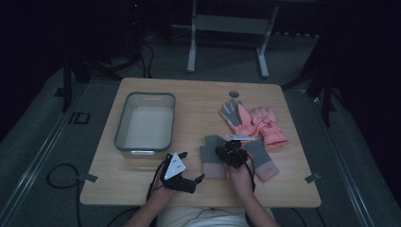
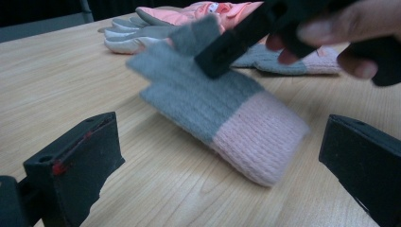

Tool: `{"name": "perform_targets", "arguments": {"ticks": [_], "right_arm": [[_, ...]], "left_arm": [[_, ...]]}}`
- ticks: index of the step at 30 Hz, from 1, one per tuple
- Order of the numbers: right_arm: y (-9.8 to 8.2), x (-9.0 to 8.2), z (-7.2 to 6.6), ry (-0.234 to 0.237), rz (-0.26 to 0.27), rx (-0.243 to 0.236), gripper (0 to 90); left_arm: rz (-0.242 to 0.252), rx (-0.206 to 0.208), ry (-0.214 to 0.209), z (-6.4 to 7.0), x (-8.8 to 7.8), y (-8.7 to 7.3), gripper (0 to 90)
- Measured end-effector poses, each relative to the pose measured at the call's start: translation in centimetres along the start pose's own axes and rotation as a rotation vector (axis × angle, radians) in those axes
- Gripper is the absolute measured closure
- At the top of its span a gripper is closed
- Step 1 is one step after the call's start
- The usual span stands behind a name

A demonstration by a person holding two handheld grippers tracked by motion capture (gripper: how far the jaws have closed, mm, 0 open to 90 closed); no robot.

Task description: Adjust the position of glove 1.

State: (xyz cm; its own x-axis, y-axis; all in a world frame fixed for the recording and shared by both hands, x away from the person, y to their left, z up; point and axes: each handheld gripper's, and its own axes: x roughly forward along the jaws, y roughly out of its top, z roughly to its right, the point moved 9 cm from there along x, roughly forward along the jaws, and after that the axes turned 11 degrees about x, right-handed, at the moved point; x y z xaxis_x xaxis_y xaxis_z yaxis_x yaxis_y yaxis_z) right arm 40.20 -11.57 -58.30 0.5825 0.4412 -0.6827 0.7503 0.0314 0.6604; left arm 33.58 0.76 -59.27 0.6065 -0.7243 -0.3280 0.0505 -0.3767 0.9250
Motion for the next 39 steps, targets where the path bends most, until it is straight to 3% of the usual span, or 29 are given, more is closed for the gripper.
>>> {"name": "perform_targets", "arguments": {"ticks": [7, 10, 13, 16, 20, 25, 26, 28, 30, 32, 33, 34, 36, 39], "right_arm": [[-0.8, 2.0, 0.4, -0.023, -0.026, -0.005, 84.1], [-1.2, 2.9, 0.9, -0.03, -0.039, -0.001, 74.3], [-1.1, 2.9, 1.0, -0.047, -0.023, -0.033, 67.1], [-0.9, 2.7, 1.1, -0.045, -0.019, -0.034, 63.0], [0.3, 1.7, 1.7, -0.038, 0.006, -0.107, 62.1], [2.5, -0.8, 3.8, -0.037, 0.03, -0.202, 65.2], [2.5, -0.8, 3.8, -0.037, 0.03, -0.202, 65.2], [3.3, -2.1, 5.0, 0.015, 0.028, -0.262, 67.0], [3.4, -2.9, 6.3, 0.03, 0.01, -0.306, 68.2], [3.4, -3.2, 6.9, 0.039, 0.006, -0.316, 68.5], [3.4, -3.5, 7.7, 0.042, -0.004, -0.324, 68.8], [3.0, -4.1, 9.3, 0.037, -0.027, -0.331, 68.8], [2.5, -4.7, 10.5, 0.039, -0.042, -0.34, 68.6], [1.9, -5.1, 11.5, 0.042, -0.053, -0.354, 68.3]], "left_arm": [[0.0, 0.001, -0.001, 0.0, 0.0, 0.0, 0.0], [0.001, 0.001, 0.0, 0.0, 0.0, 0.0, 0.0], [0.001, 0.002, 0.0, 0.0, 0.0, 0.0, 0.0], [0.001, 0.001, 0.0, 0.0, 0.0, 0.0, 0.0], [0.003, 0.0, 0.003, 0.0, 0.0, 0.0, 0.0], [0.003, 0.001, 0.003, 0.0, 0.0, 0.0, 0.0], [0.003, 0.001, 0.003, 0.0, 0.0, 0.0, 0.0], [0.002, 0.002, 0.004, 0.0, 0.0, 0.0, 0.0], [0.002, 0.003, 0.006, 0.0, 0.0, 0.0, 0.0], [0.002, 0.002, 0.006, 0.0, 0.0, 0.0, 0.0], [0.002, 0.005, 0.009, 0.0, 0.0, 0.0, 0.0], [0.002, 0.007, 0.01, 0.0, 0.0, 0.0, 0.0], [0.0, 0.009, 0.01, 0.1, 0.0, 0.0, 0.0], [-0.001, 0.004, 0.013, 0.0, 0.0, 0.0, 0.0]]}}
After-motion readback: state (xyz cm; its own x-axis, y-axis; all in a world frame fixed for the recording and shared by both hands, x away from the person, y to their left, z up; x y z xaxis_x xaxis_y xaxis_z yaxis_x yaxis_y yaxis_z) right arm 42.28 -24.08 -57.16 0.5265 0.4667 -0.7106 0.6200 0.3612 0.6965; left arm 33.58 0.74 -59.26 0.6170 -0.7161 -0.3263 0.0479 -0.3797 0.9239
